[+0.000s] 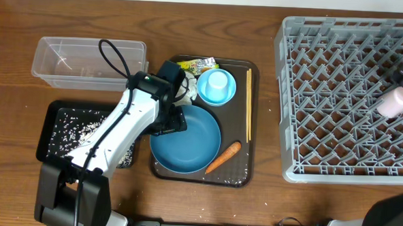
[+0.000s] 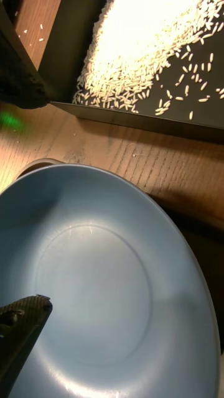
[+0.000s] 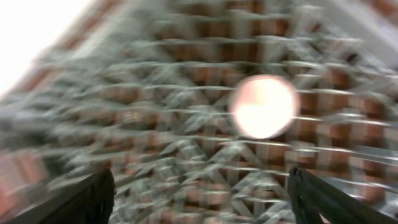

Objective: Sort waste into correct bins and load items into the dishwasher rack
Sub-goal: 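Carry the white cup right and set it in the dish rack, then return the right gripper to the tray and grasp the light-blue cup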

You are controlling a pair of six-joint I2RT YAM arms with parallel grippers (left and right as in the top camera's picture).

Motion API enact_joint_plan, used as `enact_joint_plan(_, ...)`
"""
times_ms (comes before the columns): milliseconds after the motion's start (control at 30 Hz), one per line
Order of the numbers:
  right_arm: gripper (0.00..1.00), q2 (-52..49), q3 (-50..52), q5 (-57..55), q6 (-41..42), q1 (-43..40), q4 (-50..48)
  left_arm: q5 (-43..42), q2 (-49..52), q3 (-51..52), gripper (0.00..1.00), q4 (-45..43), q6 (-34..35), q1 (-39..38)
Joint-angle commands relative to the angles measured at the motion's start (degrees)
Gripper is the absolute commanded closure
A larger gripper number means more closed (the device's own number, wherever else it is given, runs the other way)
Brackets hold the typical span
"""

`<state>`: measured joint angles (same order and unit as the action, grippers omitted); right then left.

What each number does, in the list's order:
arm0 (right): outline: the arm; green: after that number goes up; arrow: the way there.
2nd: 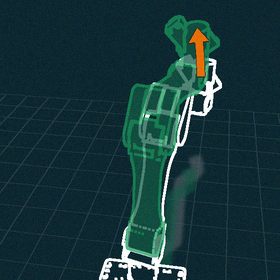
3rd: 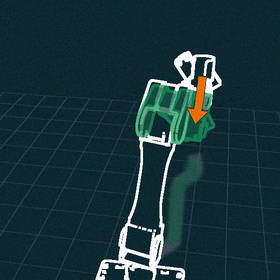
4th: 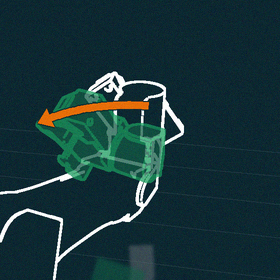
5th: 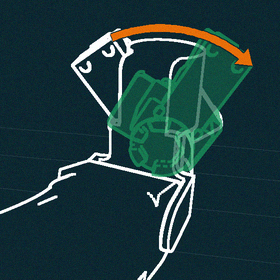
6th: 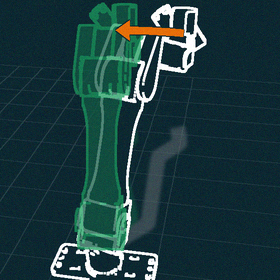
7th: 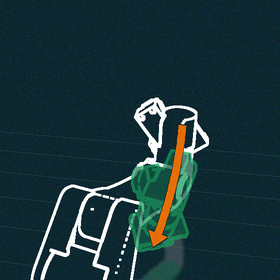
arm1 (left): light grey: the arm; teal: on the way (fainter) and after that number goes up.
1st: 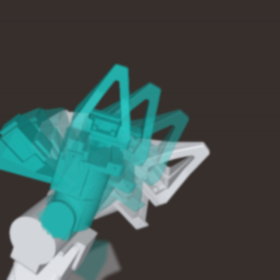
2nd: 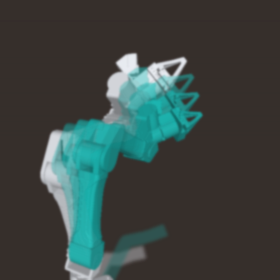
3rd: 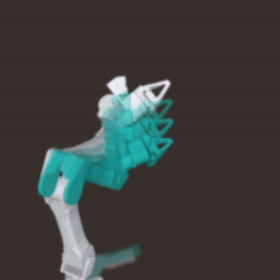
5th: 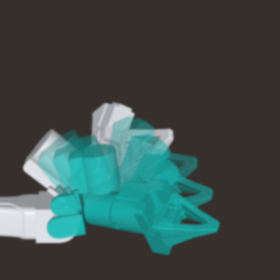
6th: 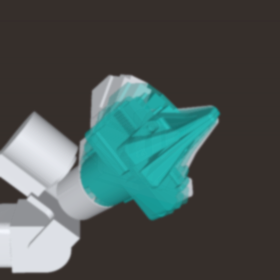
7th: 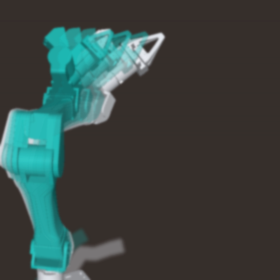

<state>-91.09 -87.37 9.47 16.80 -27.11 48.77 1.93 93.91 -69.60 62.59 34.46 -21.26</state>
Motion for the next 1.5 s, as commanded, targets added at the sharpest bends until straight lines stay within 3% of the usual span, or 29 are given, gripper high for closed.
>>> enact_joint_plan(0, 0.03, 4.7, -1.8, 12.7, -1.0, 5.8, -0.2, 1.1, -0.5, 0.2, 0.02, 0.1, -0.5, 0.0)
enact_joint_plan(133, 0.01, 5.0, -1.7, 17.6, -1.0, 15.6, -1.8, 1.1, -0.5, 0.2, 0.02, 0.1, -0.5, 0.0)
enact_joint_plan(333, 0.01, -2.9, -1.4, 10.6, -0.7, 34.3, -9.4, 1.1, -0.5, 0.2, 0.02, 0.1, -0.5, 0.0)
enact_joint_plan(567, 0.01, -15.7, -1.4, 8.3, 5.7, 45.8, -19.4, 1.1, -0.5, 0.2, 0.02, 0.1, -0.5, 0.0)
enact_joint_plan(700, 0.12, -21.2, -1.4, 4.4, 6.9, 49.9, -21.3, 1.1, -0.5, 0.2, 0.02, 0.1, -0.5, 0.0)
enact_joint_plan(1067, 0.12, -24.5, -1.4, -10.3, 7.2, 57.4, -19.0, 1.1, -0.5, 0.2, 0.02, 0.1, -0.5, 0.0)
enact_joint_plan(1233, 0.14, -25.7, -1.4, -11.2, 8.5, 58.6, -18.5, 1.1, -0.5, 0.2, 0.02, 0.1, -0.5, 0.0)
enact_joint_plan(1400, 0.19, -27.6, -1.4, -11.2, 9.4, 59.1, -18.1, 1.1, -0.5, 0.2, 0.02, 0.1, -0.5, 0.0)
enact_joint_plan(1467, 0.26, -27.6, -1.4, -11.2, 9.4, 59.1, -18.3, 1.1, -0.5, 0.2, 0.02, 0.1, -0.5, 0.0)
